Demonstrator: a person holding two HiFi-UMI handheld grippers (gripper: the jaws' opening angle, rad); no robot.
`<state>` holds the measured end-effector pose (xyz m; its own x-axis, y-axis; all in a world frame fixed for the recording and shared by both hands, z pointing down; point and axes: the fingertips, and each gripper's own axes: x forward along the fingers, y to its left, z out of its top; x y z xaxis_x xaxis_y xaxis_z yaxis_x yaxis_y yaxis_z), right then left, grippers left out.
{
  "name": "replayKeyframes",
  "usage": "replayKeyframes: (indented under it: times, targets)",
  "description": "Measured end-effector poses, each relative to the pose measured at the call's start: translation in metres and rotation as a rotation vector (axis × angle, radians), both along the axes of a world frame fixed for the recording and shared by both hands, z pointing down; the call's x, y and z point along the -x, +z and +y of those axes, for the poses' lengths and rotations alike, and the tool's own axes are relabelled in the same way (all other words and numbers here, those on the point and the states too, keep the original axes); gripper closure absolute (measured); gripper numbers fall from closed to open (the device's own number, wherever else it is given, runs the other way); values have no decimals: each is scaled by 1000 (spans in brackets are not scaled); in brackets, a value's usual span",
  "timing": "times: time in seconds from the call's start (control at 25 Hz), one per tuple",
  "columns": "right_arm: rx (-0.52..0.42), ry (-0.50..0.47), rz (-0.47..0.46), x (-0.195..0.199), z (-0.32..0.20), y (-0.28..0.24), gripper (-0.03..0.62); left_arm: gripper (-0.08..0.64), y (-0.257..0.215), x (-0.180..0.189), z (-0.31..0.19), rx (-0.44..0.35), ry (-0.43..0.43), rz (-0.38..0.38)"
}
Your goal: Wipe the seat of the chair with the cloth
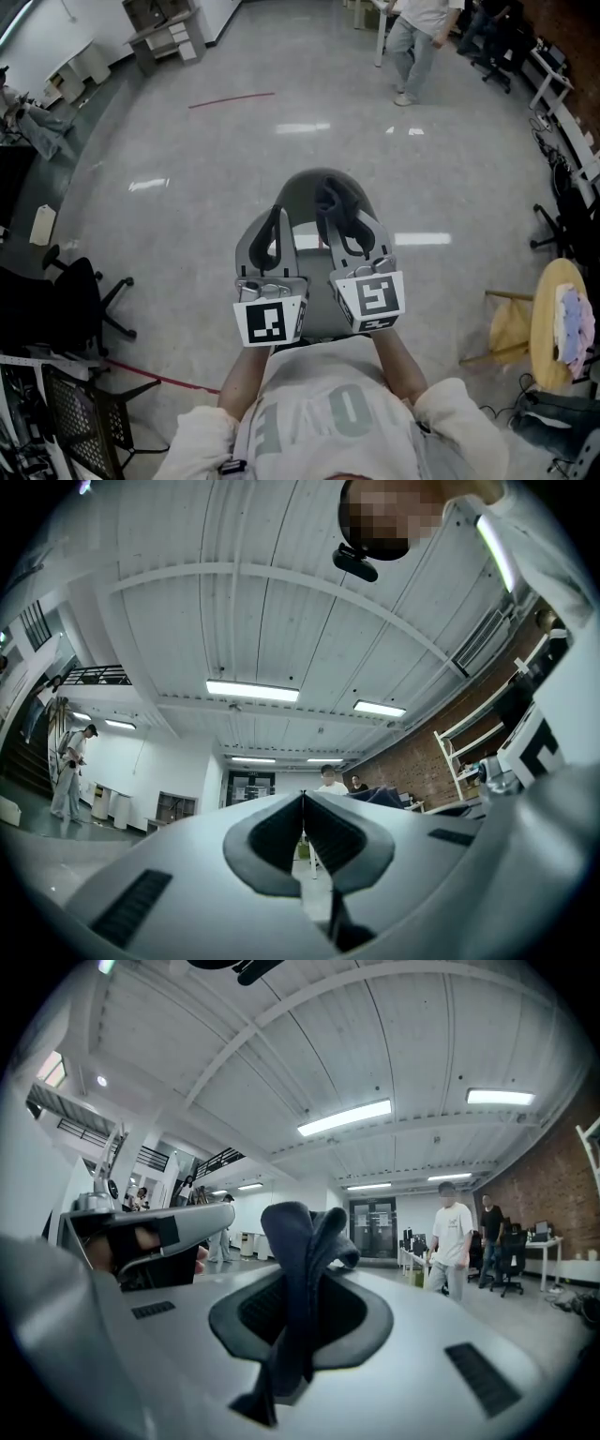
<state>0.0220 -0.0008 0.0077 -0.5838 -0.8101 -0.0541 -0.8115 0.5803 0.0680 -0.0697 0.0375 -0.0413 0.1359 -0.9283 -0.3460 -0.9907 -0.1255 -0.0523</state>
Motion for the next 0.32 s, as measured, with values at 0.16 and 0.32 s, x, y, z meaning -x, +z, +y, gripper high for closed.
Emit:
replayKeyframes:
  times: [0.16, 0.32]
  targets:
    - [19, -12, -3, 1, 1, 4, 535, 545, -1, -2, 1, -3, 0, -5]
    - [19, -36, -16, 7, 2, 5, 535, 545, -2, 1, 1, -13, -5, -1]
